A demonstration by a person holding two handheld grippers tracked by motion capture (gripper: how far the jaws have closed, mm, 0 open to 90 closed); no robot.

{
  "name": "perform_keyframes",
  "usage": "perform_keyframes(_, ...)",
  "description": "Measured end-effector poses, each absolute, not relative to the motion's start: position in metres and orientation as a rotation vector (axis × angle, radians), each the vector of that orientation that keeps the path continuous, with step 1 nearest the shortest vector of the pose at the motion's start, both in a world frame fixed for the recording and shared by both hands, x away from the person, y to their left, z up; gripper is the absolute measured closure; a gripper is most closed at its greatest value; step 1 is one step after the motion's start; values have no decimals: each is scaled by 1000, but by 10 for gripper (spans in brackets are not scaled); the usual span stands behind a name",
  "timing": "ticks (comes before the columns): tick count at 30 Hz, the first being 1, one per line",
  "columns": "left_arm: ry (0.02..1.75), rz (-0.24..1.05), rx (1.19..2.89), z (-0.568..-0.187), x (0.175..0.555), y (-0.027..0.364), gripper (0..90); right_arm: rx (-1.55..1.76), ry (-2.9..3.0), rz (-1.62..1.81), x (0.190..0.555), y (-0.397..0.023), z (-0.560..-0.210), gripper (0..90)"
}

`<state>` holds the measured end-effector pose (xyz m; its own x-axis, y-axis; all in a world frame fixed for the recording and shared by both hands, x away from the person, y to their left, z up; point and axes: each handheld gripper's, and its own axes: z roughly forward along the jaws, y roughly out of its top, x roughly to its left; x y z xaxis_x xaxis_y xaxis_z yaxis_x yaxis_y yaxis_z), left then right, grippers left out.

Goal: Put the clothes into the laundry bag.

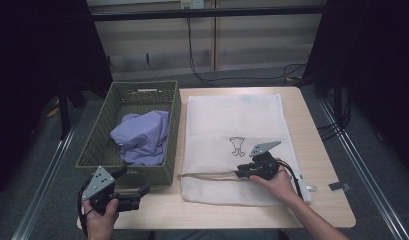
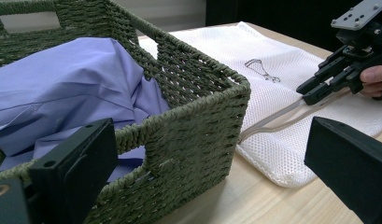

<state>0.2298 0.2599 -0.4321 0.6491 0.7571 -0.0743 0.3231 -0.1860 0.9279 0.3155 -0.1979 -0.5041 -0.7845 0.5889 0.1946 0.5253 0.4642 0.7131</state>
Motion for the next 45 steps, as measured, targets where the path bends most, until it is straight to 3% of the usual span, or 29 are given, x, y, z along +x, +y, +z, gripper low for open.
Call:
perform_keyframes(13, 867, 497, 1780, -432, 231, 260, 28, 960, 2569, 1261, 310, -200, -509, 752)
perform_keyframes(17, 880, 496, 1781, -433, 233, 261, 29, 970, 2559, 1221, 311, -198, -508, 843)
perform_keyframes(20, 875, 494, 1775, -433, 233, 262, 29, 1005, 2566, 1224, 314, -199, -507, 861)
perform_keyframes(45, 862, 493, 1773, -433, 233, 262, 29, 1119, 2482, 1366, 315, -208, -489, 879)
